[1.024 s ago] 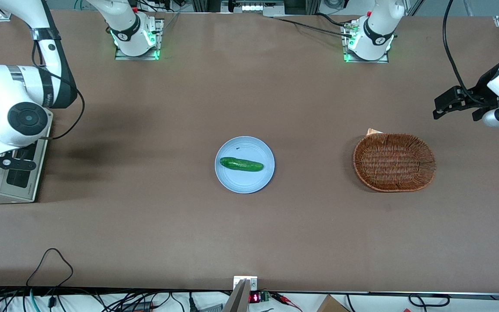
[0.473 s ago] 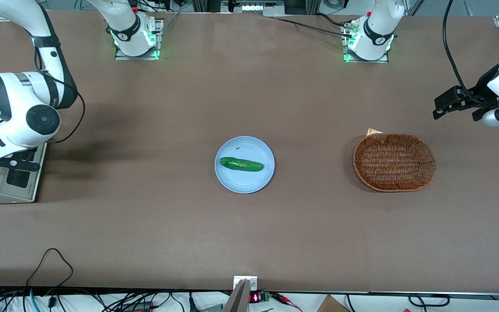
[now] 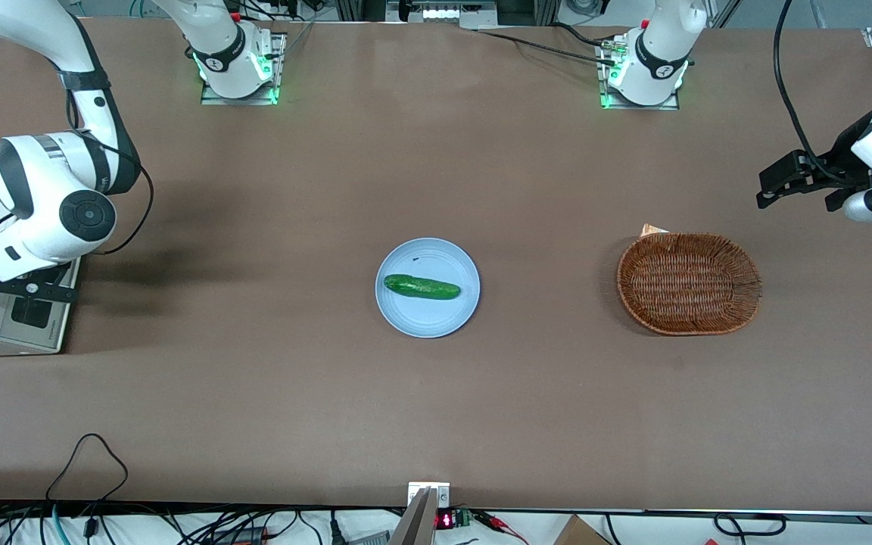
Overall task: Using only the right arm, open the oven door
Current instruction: 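Move the right gripper down to the toaster oven's silver door handle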
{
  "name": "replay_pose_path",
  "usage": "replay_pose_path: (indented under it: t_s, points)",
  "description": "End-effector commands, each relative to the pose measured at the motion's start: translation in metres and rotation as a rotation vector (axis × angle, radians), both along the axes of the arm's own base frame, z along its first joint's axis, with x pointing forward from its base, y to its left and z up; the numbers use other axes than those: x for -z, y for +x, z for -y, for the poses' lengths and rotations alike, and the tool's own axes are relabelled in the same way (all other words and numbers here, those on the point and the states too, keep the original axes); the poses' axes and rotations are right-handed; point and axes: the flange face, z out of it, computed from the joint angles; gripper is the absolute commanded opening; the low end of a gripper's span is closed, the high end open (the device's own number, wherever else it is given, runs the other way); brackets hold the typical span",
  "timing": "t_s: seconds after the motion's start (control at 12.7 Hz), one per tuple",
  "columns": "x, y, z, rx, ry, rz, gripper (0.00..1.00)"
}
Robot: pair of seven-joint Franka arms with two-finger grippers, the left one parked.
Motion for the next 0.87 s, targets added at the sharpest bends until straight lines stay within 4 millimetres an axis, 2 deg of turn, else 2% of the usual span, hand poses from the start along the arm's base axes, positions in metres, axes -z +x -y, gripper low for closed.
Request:
replay_pose_path:
  t_s: [0.0, 0.39, 0.79]
  points:
    - [0.007, -0.001, 0.002, -0.003, -0.011, 0.008, 0.01]
    - [0.013, -0.001, 0.011, -0.004, -0.042, 0.016, 0.01]
    - [0.030, 0.000, 0.003, 0.024, -0.038, 0.049, 0.01]
